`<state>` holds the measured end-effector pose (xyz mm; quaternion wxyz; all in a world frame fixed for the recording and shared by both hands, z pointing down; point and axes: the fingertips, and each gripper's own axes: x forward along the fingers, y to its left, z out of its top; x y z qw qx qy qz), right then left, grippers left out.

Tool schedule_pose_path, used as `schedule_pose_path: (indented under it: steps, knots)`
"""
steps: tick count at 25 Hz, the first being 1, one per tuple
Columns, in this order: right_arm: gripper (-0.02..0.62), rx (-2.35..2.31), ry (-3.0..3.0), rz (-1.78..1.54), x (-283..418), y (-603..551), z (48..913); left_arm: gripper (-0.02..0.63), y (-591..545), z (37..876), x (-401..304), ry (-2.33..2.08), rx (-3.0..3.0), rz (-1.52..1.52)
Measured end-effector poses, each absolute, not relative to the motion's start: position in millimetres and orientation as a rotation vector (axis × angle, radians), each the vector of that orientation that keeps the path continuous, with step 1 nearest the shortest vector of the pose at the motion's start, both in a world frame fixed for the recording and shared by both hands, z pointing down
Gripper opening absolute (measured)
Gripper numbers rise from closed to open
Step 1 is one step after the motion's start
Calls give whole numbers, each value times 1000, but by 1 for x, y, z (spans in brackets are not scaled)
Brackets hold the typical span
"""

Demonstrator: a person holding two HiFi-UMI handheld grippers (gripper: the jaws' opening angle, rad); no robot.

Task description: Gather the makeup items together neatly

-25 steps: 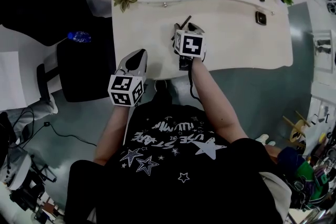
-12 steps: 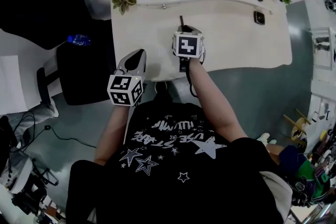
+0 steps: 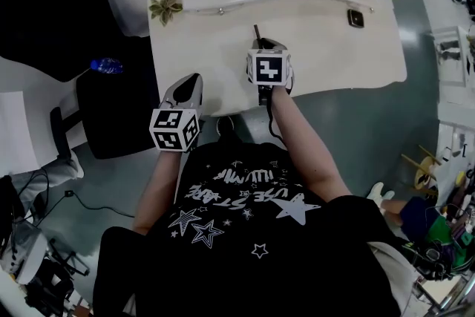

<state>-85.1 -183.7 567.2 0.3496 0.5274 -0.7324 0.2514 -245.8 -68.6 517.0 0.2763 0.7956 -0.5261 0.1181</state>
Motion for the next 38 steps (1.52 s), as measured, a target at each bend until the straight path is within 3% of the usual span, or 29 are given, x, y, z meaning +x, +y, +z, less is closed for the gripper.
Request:
schedule_pose_path:
  steps: [11, 23, 24, 26, 38]
  knots:
    - [69, 1417, -1816, 597, -29, -193, 568, 2, -80, 508, -233, -1373, 2200, 293]
    - [71, 1377, -1839, 634, -24, -188, 579, 0, -76, 510, -218, -1375, 2181, 323]
    - [83, 1375, -1847, 643, -23, -187, 578, 1, -76, 510, -217, -1378, 2176, 324]
    - [190, 1379, -1872, 655, -20, -188, 573, 1, -77, 509, -213, -1386, 2171, 325]
    - [403, 1457, -2041, 685, 43, -215, 531, 2, -108, 491, -163, -1435, 2185, 306]
